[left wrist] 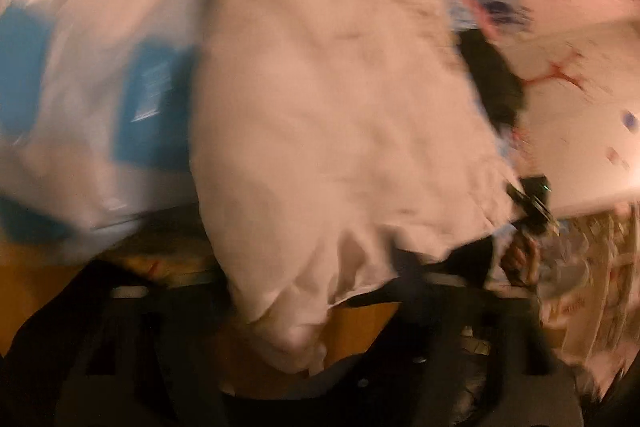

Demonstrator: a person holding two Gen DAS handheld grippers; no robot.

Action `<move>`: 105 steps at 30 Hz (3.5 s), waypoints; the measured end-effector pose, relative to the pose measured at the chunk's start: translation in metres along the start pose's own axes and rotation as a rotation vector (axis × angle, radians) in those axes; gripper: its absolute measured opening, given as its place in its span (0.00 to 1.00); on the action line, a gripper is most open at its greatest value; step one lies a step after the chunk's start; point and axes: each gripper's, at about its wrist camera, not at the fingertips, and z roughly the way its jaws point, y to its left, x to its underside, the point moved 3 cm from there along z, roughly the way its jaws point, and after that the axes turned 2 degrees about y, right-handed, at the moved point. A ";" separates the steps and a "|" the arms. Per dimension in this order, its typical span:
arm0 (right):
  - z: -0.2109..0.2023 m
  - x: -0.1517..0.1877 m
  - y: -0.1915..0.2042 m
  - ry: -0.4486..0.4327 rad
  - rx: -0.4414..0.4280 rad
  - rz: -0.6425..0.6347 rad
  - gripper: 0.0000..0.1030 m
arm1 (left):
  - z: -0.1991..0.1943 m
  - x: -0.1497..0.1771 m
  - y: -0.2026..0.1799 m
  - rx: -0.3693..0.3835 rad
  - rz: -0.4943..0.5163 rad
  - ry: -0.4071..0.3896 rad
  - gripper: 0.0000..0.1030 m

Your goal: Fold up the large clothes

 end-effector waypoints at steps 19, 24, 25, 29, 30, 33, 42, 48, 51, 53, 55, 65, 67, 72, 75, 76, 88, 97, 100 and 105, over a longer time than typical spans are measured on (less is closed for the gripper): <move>0.007 0.015 -0.035 0.065 -0.028 0.039 0.55 | 0.021 0.009 0.015 -0.104 -0.114 0.014 0.74; -0.005 0.011 -0.010 -0.024 -0.034 -0.056 0.14 | 0.014 0.001 0.000 -0.070 -0.077 -0.091 0.11; -0.006 0.011 -0.003 -0.037 -0.046 -0.062 0.14 | 0.005 0.003 -0.008 -0.069 -0.057 -0.118 0.10; -0.027 0.026 0.037 -0.100 -0.169 -0.157 0.14 | -0.055 0.013 -0.050 -0.011 0.042 -0.233 0.11; -0.030 0.029 0.040 -0.083 -0.178 -0.162 0.16 | -0.060 0.014 -0.053 -0.009 0.052 -0.227 0.12; -0.022 0.033 0.022 -0.002 -0.093 -0.115 0.67 | -0.049 0.017 -0.037 -0.055 0.050 -0.107 0.52; 0.005 0.030 -0.017 0.045 -0.002 -0.031 0.21 | 0.015 0.021 0.028 -0.106 -0.205 -0.014 0.48; -0.017 0.034 0.016 -0.081 -0.104 -0.101 0.15 | -0.032 0.023 -0.009 -0.062 -0.078 -0.184 0.06; -0.037 0.041 0.043 -0.133 -0.176 -0.152 0.15 | -0.073 0.029 -0.037 -0.027 -0.025 -0.273 0.05; -0.049 0.051 0.059 -0.147 -0.226 -0.192 0.15 | -0.102 0.040 -0.055 -0.001 0.019 -0.317 0.05; -0.058 0.063 0.069 -0.161 -0.259 -0.215 0.15 | -0.120 0.051 -0.064 0.009 0.047 -0.339 0.05; -0.036 0.098 0.010 -0.139 -0.288 -0.055 0.15 | -0.080 0.089 0.008 0.047 -0.131 -0.249 0.05; -0.041 0.093 0.020 -0.156 -0.316 -0.091 0.15 | -0.091 0.088 -0.001 0.058 -0.104 -0.273 0.05; -0.057 0.057 0.047 -0.225 -0.393 -0.165 0.15 | -0.133 0.057 -0.042 0.081 -0.001 -0.370 0.05; -0.058 0.030 0.055 -0.250 -0.428 -0.179 0.15 | -0.148 0.027 -0.066 0.099 0.044 -0.419 0.05; -0.058 0.021 0.059 -0.256 -0.435 -0.185 0.15 | -0.151 0.014 -0.074 0.102 0.054 -0.432 0.05; -0.031 -0.152 0.098 -0.341 -0.384 -0.158 0.15 | -0.160 -0.171 -0.102 0.121 0.032 -0.538 0.06; 0.042 -0.285 0.037 -0.355 -0.250 0.022 0.15 | -0.093 -0.314 -0.057 0.078 -0.108 -0.532 0.06; 0.076 -0.317 -0.002 -0.341 -0.176 0.103 0.17 | -0.048 -0.354 -0.024 0.019 -0.177 -0.494 0.07; 0.121 -0.331 -0.068 -0.277 -0.163 0.284 0.31 | 0.026 -0.382 0.046 0.012 -0.389 -0.317 0.17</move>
